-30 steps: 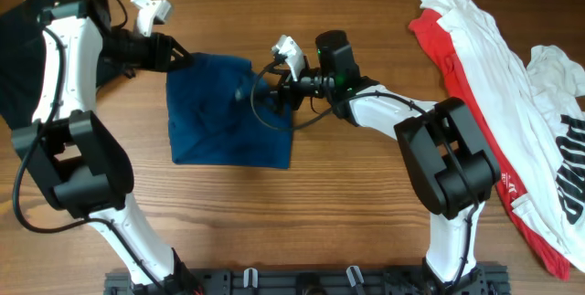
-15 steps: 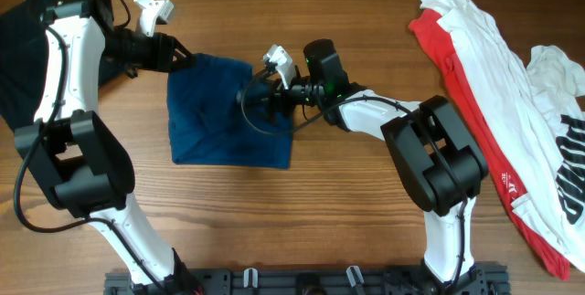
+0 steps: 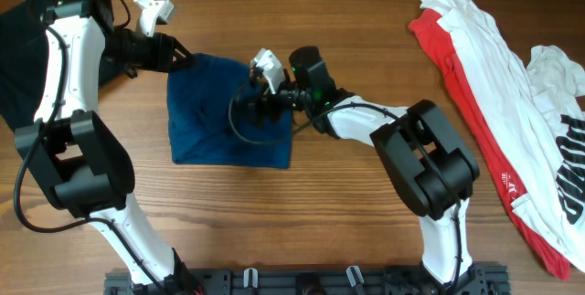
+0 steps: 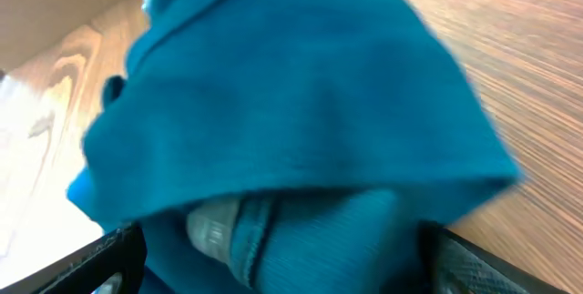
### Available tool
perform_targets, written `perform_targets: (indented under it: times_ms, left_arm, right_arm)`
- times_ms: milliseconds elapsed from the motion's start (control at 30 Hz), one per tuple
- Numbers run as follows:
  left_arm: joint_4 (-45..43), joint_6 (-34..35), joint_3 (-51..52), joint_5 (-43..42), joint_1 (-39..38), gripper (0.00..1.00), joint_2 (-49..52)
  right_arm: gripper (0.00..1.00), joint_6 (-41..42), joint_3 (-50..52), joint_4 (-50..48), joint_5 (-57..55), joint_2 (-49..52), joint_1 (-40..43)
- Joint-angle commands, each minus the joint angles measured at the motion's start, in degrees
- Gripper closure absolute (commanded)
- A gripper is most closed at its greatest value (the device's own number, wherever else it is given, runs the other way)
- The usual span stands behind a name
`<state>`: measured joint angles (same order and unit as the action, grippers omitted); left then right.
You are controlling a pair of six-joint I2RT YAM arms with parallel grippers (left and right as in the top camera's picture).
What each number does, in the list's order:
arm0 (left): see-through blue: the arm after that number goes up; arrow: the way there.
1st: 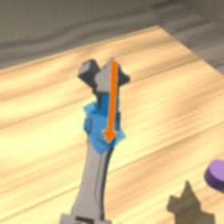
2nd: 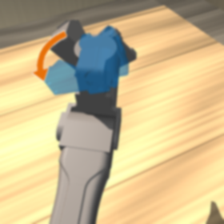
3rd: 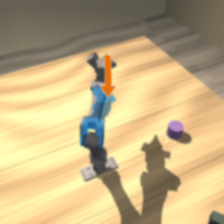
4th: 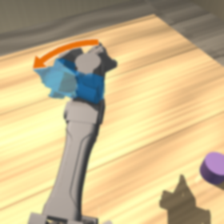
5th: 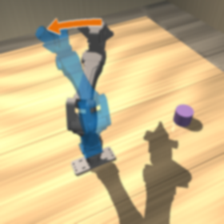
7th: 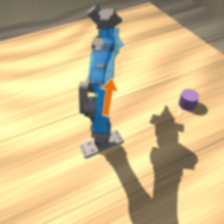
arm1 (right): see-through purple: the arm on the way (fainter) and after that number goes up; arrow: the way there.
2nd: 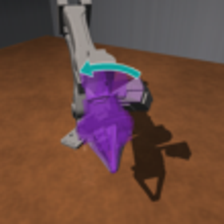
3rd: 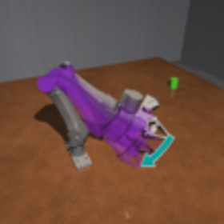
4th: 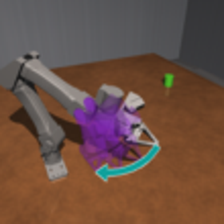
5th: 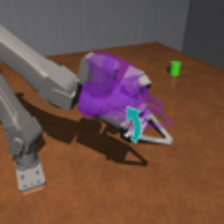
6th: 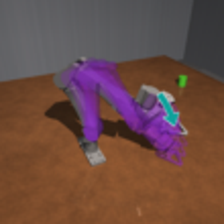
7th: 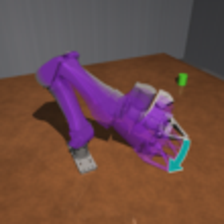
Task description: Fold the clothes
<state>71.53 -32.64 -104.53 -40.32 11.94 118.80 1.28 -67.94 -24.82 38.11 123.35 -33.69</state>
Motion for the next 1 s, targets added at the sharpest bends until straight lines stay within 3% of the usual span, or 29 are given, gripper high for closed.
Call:
perform_targets:
  times_ms: [0, 133, 200, 300, 333, 367, 700, 800, 967]
  left_arm:
    - [-0.2, 0.3, -0.3, -0.1, -0.1, 0.61, -1.7]
    - [-0.2, 0.3, -0.3, -0.1, -0.1, 0.61, -1.7]
    - [-0.2, 0.3, -0.3, -0.1, -0.1, 0.61, -1.7]
    - [-0.2, 0.3, -0.3, -0.1, -0.1, 0.61, -1.7]
    - [-0.2, 0.3, -0.4, -0.1, -0.1, 0.62, -1.7]
    - [-0.2, 0.3, -0.3, -0.1, -0.1, 0.61, -1.7]
    - [-0.2, 0.3, -0.3, -0.1, -0.1, 0.62, -1.7]
    - [-0.2, 0.3, -0.4, -0.1, -0.1, 0.62, -1.7]
    - [-0.4, 0.3, -0.3, -0.1, -0.2, 0.61, -1.7]
  right_arm:
    - [0.05, 2.5, -0.4, -3.1, 3.8, 1.7, -1.0]
    - [0.1, 5.0, -0.4, -7.0, 4.9, 1.7, -1.9]
    - [0.36, 5.4, -0.5, -8.6, 4.9, 1.7, -2.6]
    - [0.65, 6.1, -0.5, -9.9, 4.8, 1.7, -3.7]
    - [0.86, 6.4, -0.5, -10.2, 4.7, 1.7, -4.1]
    - [0.96, 6.9, -0.5, -10.3, 4.0, 1.7, -4.3]
    - [0.95, 12.9, -0.5, -9.3, 5.1, -0.5, -4.5]
    - [0.96, 13.0, -0.5, -3.7, 4.5, -5.7, -4.6]
    - [0.96, 20.7, -0.5, 4.9, 4.3, -12.9, -5.3]
